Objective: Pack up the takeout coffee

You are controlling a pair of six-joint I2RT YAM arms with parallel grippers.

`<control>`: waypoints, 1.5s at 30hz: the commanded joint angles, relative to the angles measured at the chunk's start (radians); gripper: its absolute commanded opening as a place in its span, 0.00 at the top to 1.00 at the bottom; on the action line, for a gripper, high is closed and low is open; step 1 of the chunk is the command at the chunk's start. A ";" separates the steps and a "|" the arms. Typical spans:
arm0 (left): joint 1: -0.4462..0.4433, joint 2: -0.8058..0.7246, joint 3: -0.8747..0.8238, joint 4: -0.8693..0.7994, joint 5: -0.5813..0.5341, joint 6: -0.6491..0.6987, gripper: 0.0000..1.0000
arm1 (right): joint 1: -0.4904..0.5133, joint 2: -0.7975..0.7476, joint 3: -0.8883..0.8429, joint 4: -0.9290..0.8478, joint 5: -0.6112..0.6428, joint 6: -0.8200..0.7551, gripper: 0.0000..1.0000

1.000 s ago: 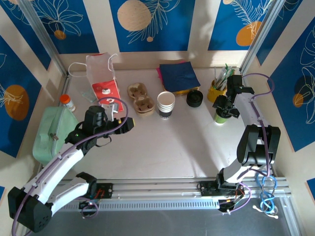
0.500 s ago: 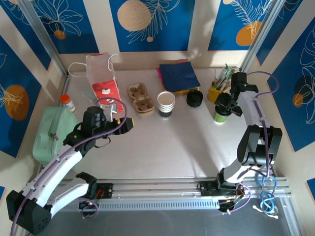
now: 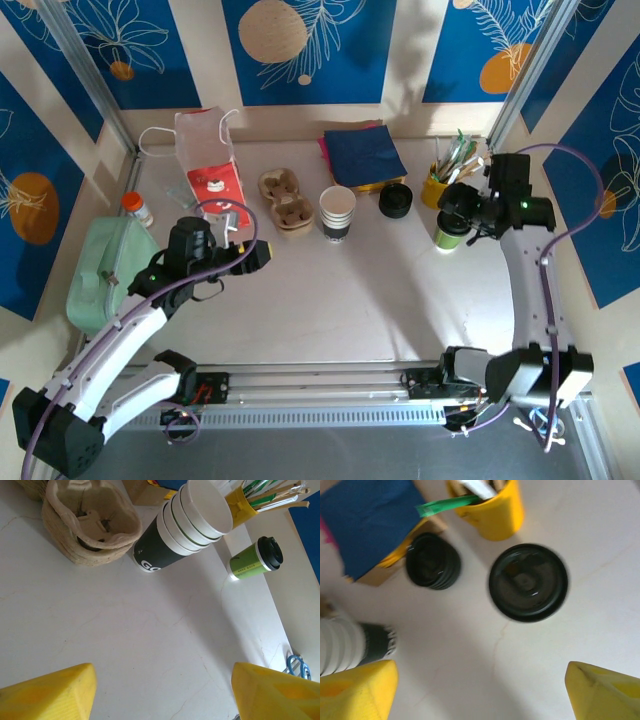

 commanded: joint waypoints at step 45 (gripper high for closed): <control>0.022 0.573 0.192 0.218 -0.175 -0.236 0.54 | 0.591 -0.034 -0.213 0.220 -0.293 0.153 0.17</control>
